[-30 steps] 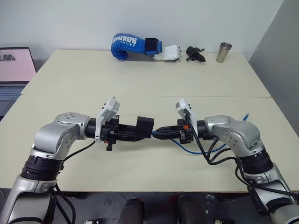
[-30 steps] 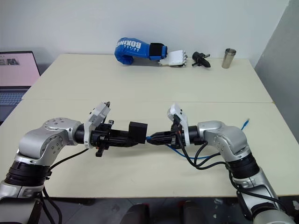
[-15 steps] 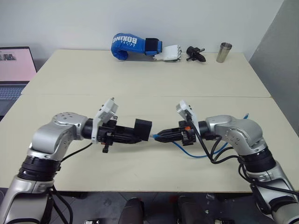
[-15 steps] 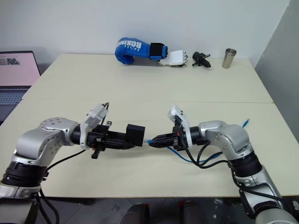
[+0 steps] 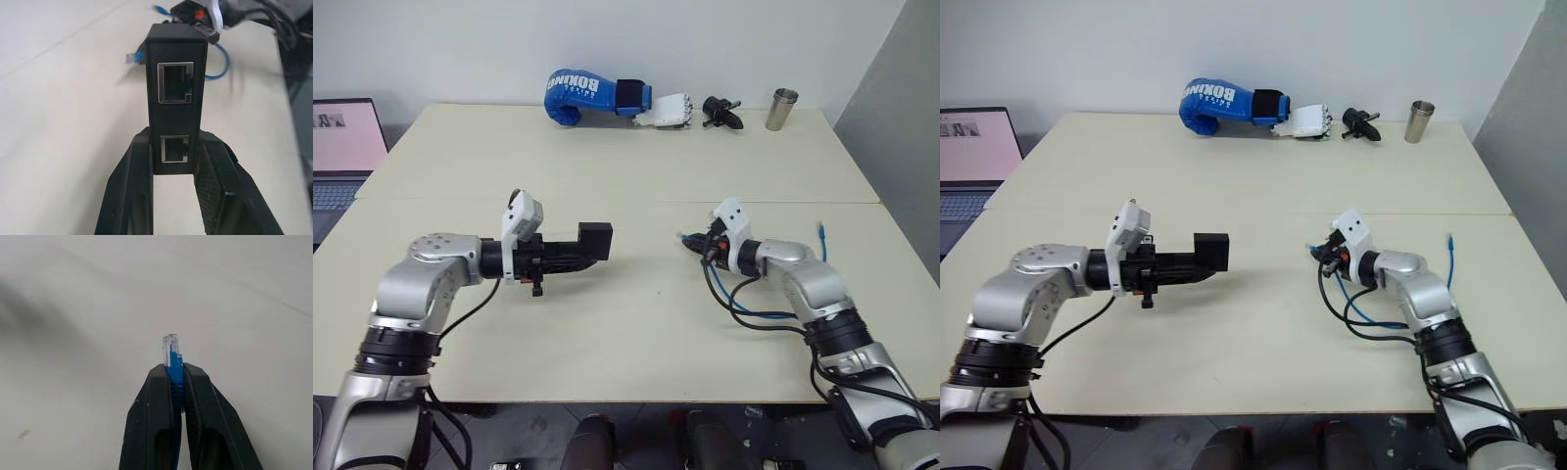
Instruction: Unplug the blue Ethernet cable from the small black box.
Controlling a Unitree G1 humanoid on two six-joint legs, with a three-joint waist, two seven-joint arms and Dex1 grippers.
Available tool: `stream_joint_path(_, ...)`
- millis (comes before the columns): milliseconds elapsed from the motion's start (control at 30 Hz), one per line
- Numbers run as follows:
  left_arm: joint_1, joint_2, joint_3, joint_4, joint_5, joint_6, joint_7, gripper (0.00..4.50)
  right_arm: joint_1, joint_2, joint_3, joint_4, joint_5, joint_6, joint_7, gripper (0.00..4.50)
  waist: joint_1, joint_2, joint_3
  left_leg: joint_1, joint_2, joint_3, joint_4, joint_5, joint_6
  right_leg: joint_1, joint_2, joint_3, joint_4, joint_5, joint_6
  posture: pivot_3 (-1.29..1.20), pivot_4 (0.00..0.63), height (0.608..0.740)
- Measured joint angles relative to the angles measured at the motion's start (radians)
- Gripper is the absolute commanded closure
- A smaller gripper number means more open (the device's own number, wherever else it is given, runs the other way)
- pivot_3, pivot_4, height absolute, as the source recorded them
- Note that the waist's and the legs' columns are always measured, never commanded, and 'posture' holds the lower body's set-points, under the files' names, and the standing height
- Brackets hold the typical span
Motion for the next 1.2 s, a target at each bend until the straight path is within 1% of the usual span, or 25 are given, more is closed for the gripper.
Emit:
stream_joint_path(33,0.002,-0.023,0.000,-0.003,0.008,-0.013,0.024,3.72,-0.013,0.025,-0.001,0.056,-0.031,-0.037,-0.041,4.46,0.001,0.000,0.000,-0.001,0.000,0.000,0.000,0.000,0.000,-0.001,0.000,0.000,0.000,0.000,0.000,0.00,0.150,0.740)
stream_joint_path(100,0.006,-0.051,0.001,-0.011,0.017,-0.031,0.061,3.72,-0.023,0.050,-0.005,0.119,-0.063,-0.078,-0.084,3.75,0.001,0.000,0.000,-0.006,0.000,0.000,0.001,0.000,0.000,-0.006,0.000,0.000,0.000,0.000,0.000,0.00,0.150,0.740)
stream_joint_path(133,0.010,-0.059,0.001,-0.017,0.022,-0.037,0.076,3.72,-0.024,0.060,-0.010,0.142,-0.070,-0.089,-0.097,3.68,0.001,0.000,0.000,-0.007,0.000,0.000,0.001,0.000,0.000,-0.006,-0.001,0.000,0.000,0.000,0.000,0.00,0.150,0.740)
stream_joint_path(167,0.015,-0.064,0.001,-0.020,0.026,-0.043,0.087,3.72,-0.024,0.068,-0.018,0.155,-0.073,-0.094,-0.102,3.32,0.001,0.000,0.000,-0.007,0.000,0.000,0.001,0.000,0.000,-0.006,-0.001,0.000,0.000,0.000,0.000,0.00,0.150,0.740)
stream_joint_path(233,0.023,-0.077,0.002,-0.020,0.035,-0.058,0.114,3.72,-0.024,0.073,-0.033,0.163,-0.076,-0.094,-0.098,2.91,0.001,0.000,0.000,-0.008,0.000,0.000,0.001,0.000,0.000,-0.006,-0.001,0.000,0.000,0.000,0.000,0.00,0.150,0.740)
stream_joint_path(300,0.023,-0.088,0.005,-0.020,0.043,-0.070,0.136,3.72,-0.023,0.073,-0.044,0.155,-0.072,-0.087,-0.082,2.40,0.001,0.000,0.000,-0.008,0.000,0.000,0.001,0.000,0.000,-0.006,-0.001,0.000,0.000,0.000,0.000,0.00,0.150,0.740)
stream_joint_path(433,0.019,-0.127,0.027,-0.006,0.058,-0.108,0.209,3.72,0.009,0.059,-0.060,0.040,-0.042,-0.027,-0.021,1.37,0.002,0.000,0.000,-0.008,0.000,-0.001,0.001,0.000,0.000,-0.006,-0.001,-0.001,0.001,0.000,0.000,0.00,0.150,0.740)
stream_joint_path(533,0.009,-0.179,0.053,0.047,0.098,-0.177,0.304,3.72,0.050,0.005,-0.060,-0.131,0.010,0.040,0.069,0.76,0.004,0.000,0.000,-0.008,-0.001,-0.001,0.002,0.000,0.000,-0.006,-0.001,-0.001,0.001,0.000,0.000,0.00,0.150,0.740)
stream_joint_path(633,0.001,-0.253,0.085,0.128,0.166,-0.287,0.449,3.72,0.073,-0.017,-0.063,-0.324,0.095,0.113,0.144,0.71,0.002,0.000,0.000,-0.008,0.000,-0.001,0.002,0.000,0.000,-0.006,-0.001,-0.001,0.001,0.000,0.000,0.00,0.150,0.740)
stream_joint_path(733,-0.006,-0.326,0.092,0.275,0.246,-0.416,0.591,3.72,0.071,0.008,-0.052,-0.437,0.118,0.150,0.145,0.71,0.001,0.000,0.000,-0.007,0.000,-0.002,0.002,0.000,0.000,-0.006,-0.001,-0.001,0.001,0.000,0.000,0.00,0.150,0.740)
stream_joint_path(900,0.004,-0.366,0.086,0.467,0.336,-0.562,0.694,3.72,0.070,0.032,-0.007,-0.456,0.103,0.161,0.123,0.71,0.004,0.000,0.000,-0.008,-0.001,-0.002,0.002,0.000,0.000,-0.006,-0.001,-0.002,0.001,0.000,0.000,0.00,0.150,0.740)
stream_joint_path(967,-0.018,-0.382,0.088,0.540,0.357,-0.626,0.733,3.72,0.069,0.032,0.005,-0.460,0.095,0.161,0.123,0.71,0.008,0.000,-0.001,-0.008,-0.002,-0.002,0.003,0.000,0.000,-0.005,-0.002,-0.002,0.001,0.000,0.000,0.00,0.150,0.740)
stream_joint_path(1067,-0.053,-0.384,0.093,0.615,0.364,-0.663,0.765,3.72,0.069,0.031,0.018,-0.463,0.090,0.162,0.124,0.71,0.007,0.000,-0.001,-0.006,-0.002,-0.002,0.003,0.000,0.000,-0.005,-0.002,-0.002,0.002,0.001,0.001,0.00,0.150,0.740)
stream_joint_path(1133,-0.065,-0.384,0.099,0.649,0.362,-0.666,0.768,3.72,0.069,0.027,0.018,-0.466,0.088,0.165,0.124,0.71,0.005,0.000,-0.001,-0.002,-0.002,-0.002,0.002,0.000,0.000,-0.001,-0.002,-0.002,0.002,0.001,0.001,0.00,0.150,0.740)
stream_joint_path(1200,-0.069,-0.383,0.103,0.666,0.361,-0.664,0.768,3.02,0.069,0.027,0.018,-0.468,0.086,0.166,0.124,0.71,0.004,0.000,-0.001,0.005,-0.002,-0.002,0.001,0.000,0.000,0.006,-0.001,-0.003,0.002,0.001,0.001,0.00,0.150,0.740)
